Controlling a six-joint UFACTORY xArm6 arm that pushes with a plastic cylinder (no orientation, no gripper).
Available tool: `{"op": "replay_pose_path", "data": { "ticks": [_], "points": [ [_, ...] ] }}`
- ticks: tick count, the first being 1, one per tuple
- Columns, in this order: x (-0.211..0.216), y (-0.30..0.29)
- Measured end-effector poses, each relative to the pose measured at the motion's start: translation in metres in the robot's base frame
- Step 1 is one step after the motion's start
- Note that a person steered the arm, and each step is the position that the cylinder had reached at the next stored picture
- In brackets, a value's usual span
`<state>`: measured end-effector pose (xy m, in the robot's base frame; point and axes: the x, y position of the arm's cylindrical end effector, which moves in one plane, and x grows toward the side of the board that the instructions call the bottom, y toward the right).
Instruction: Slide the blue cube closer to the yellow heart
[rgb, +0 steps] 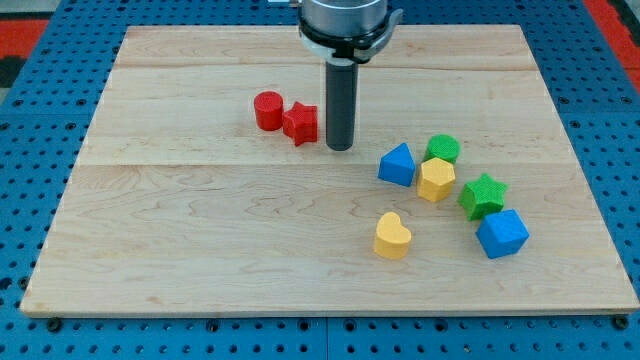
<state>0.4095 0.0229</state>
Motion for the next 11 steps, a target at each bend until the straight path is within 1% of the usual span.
{"op": "replay_pose_path", "data": {
  "ticks": [1, 2, 5, 6, 8, 10, 11],
  "points": [
    [-0.016, -0.030],
    [-0.018, -0.046],
    [-0.026, 0.163],
    [-0.026, 0.189],
    [-0.026, 0.200],
    [-0.026, 0.233],
    [-0.026, 0.235]
  ]
}}
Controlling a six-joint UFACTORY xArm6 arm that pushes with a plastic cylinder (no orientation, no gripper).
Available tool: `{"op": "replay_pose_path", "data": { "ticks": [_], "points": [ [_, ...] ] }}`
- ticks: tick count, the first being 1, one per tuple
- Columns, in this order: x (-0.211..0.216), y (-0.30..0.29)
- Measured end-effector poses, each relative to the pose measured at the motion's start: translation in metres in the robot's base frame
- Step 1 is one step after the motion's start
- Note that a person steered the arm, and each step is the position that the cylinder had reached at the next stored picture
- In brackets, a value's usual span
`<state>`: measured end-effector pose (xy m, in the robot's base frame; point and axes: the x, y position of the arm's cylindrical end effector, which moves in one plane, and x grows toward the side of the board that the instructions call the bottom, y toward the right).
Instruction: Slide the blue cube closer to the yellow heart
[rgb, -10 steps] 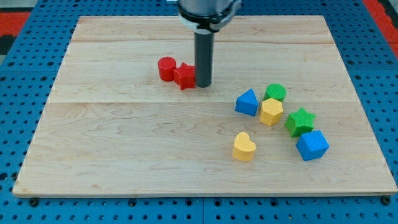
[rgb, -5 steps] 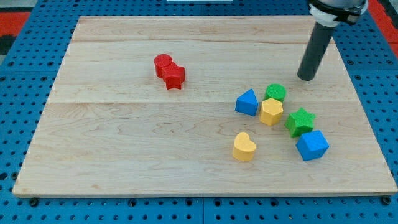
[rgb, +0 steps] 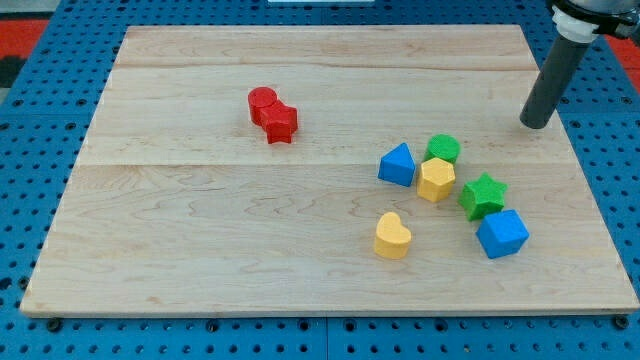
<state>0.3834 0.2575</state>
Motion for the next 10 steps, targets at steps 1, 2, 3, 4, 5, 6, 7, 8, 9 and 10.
{"op": "replay_pose_path", "data": {
  "ticks": [1, 2, 3, 4, 5, 6, 7, 8, 9, 10],
  "points": [
    [0.001, 0.002],
    [0.001, 0.004],
    [0.001, 0.006],
    [0.001, 0.006],
    [0.001, 0.006],
    [0.001, 0.006],
    [0.023, 0.001],
    [0.055, -0.013],
    [0.091, -0.002],
    [0.129, 0.000]
  ]
}}
